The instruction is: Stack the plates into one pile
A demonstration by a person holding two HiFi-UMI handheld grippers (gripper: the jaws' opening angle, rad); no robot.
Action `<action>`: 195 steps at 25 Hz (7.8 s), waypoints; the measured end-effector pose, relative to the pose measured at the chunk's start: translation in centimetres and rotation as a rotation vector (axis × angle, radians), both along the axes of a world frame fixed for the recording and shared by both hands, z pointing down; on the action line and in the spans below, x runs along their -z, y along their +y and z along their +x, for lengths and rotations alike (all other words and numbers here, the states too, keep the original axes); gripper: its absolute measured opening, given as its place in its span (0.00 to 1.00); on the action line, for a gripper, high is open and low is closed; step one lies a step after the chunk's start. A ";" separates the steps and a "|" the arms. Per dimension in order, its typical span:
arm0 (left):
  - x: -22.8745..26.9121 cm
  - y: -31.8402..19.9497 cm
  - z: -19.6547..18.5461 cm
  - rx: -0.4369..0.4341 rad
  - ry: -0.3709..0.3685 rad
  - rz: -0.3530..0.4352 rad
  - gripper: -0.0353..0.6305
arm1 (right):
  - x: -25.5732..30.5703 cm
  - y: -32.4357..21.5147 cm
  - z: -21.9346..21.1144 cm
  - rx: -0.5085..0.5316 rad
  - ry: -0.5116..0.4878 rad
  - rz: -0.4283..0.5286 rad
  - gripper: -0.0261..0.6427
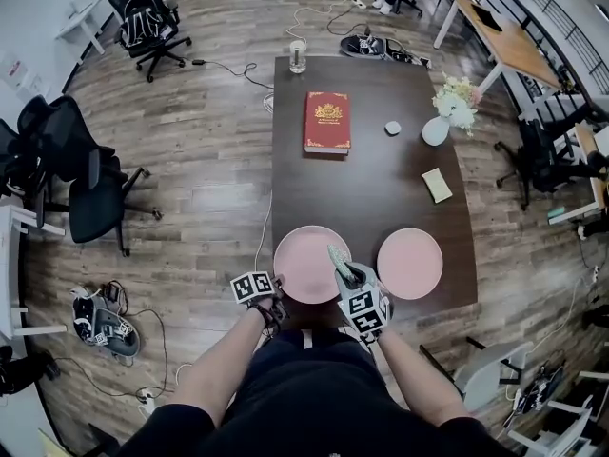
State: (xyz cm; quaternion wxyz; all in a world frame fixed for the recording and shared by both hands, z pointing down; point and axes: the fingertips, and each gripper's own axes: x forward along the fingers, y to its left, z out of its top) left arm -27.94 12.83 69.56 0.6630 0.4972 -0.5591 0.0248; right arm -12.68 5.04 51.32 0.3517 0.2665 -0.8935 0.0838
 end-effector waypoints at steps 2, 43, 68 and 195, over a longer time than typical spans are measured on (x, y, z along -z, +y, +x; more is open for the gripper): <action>-0.2 0.5 0.4 -0.016 -0.001 -0.008 0.09 | -0.9 0.4 0.0 0.014 0.023 -0.002 0.17; -2.3 2.3 3.2 -0.069 -0.006 -0.048 0.07 | -19.1 -0.5 -4.6 0.209 0.449 -0.184 0.17; -2.1 2.2 4.0 -0.141 0.007 -0.050 0.10 | -19.4 -0.8 -9.1 0.434 0.447 -0.126 0.17; -2.6 2.9 5.9 0.004 0.080 -0.134 0.09 | -19.2 -0.7 -9.4 0.426 0.473 -0.070 0.17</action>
